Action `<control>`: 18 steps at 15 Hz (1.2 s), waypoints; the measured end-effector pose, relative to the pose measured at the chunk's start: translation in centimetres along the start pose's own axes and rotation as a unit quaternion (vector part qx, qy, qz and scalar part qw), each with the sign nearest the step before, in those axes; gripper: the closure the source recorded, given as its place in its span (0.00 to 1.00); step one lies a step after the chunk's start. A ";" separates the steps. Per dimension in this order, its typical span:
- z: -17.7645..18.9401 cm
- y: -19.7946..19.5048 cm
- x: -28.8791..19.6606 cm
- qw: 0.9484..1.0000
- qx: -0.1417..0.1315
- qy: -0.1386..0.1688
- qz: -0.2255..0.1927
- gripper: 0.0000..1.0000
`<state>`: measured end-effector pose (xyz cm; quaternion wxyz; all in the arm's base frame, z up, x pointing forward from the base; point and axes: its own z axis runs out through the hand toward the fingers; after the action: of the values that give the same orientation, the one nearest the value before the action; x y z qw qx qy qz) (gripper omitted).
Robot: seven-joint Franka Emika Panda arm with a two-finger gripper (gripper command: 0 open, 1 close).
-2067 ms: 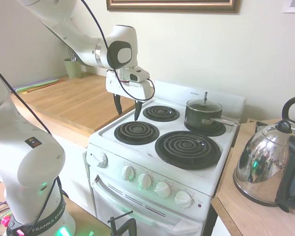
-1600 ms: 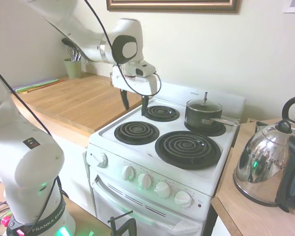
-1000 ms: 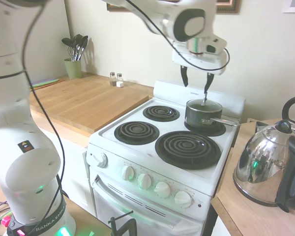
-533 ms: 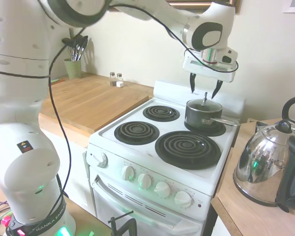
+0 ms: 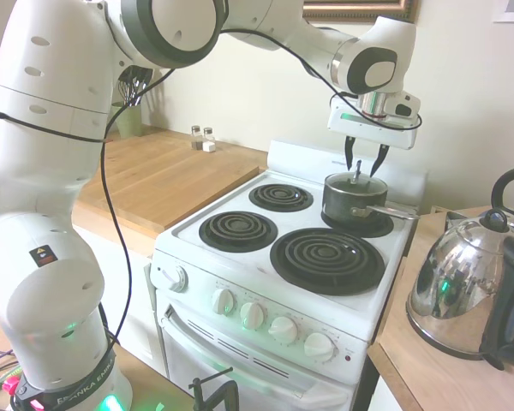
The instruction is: Uncover the lid of the pot
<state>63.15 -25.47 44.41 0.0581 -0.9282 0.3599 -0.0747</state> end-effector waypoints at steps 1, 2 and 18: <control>0.0 0.0 0.0 1.000 -0.002 0.000 -0.001 1.00; 0.0 0.0 0.0 1.000 -0.002 0.000 -0.001 1.00; -5.6 -1.7 -3.1 0.998 -0.036 0.045 0.000 1.00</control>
<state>60.99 -22.39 49.90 0.0079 -0.9252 0.3650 -0.1033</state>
